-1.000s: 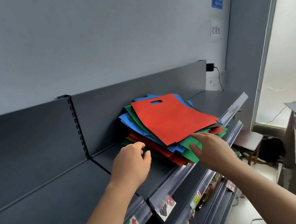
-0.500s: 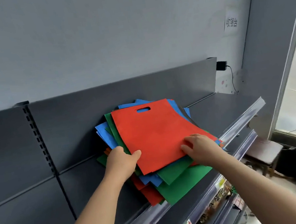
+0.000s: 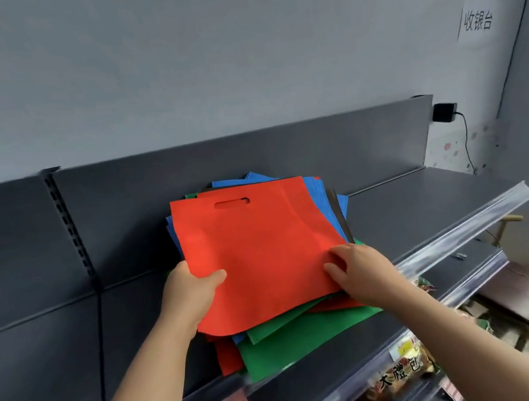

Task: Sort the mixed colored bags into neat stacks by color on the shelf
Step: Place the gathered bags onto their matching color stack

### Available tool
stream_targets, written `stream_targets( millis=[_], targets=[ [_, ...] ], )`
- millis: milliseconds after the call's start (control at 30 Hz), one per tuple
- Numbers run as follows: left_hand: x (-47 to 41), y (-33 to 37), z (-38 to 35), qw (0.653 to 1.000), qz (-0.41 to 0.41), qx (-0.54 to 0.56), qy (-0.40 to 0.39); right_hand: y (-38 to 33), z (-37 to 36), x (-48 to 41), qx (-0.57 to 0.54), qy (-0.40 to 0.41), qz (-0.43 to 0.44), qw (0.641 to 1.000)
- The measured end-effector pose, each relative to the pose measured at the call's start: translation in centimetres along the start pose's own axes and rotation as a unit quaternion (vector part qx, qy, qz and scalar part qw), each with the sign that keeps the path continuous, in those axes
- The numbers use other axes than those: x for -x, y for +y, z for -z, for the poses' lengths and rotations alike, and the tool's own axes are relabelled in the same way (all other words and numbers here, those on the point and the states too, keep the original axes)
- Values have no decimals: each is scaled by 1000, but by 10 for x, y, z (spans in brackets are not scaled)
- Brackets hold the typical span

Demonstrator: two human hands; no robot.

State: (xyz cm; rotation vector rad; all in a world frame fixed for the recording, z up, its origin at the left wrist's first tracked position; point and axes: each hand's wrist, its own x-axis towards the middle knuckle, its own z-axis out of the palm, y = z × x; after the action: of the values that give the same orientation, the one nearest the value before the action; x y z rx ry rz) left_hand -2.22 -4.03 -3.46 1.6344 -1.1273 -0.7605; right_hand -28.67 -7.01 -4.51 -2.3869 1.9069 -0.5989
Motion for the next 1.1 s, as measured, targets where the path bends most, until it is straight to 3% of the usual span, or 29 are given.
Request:
stream_targets(
  millis=[167,267,367,633,767,1100],
  targets=[
    [2,-3,2,999,17,-31,37,1,2,11,-88,10,63,994],
    [10,-4,6,999,34,16,19,3,5,7,-143,14,19,989],
    [14,-5,10,999,38,29,18,3,7,-1,-117,7,-22,993],
    [25,-3,17,990,88,108,25,-10,8,-5,-156,20,8,987],
    [25,-8,18,994,74,63,40,-10,5,-7,-122,15,16,992],
    [38,-8,33,999,33,11,41,-32,7,-14,-297,33,-41,953]
  ],
)
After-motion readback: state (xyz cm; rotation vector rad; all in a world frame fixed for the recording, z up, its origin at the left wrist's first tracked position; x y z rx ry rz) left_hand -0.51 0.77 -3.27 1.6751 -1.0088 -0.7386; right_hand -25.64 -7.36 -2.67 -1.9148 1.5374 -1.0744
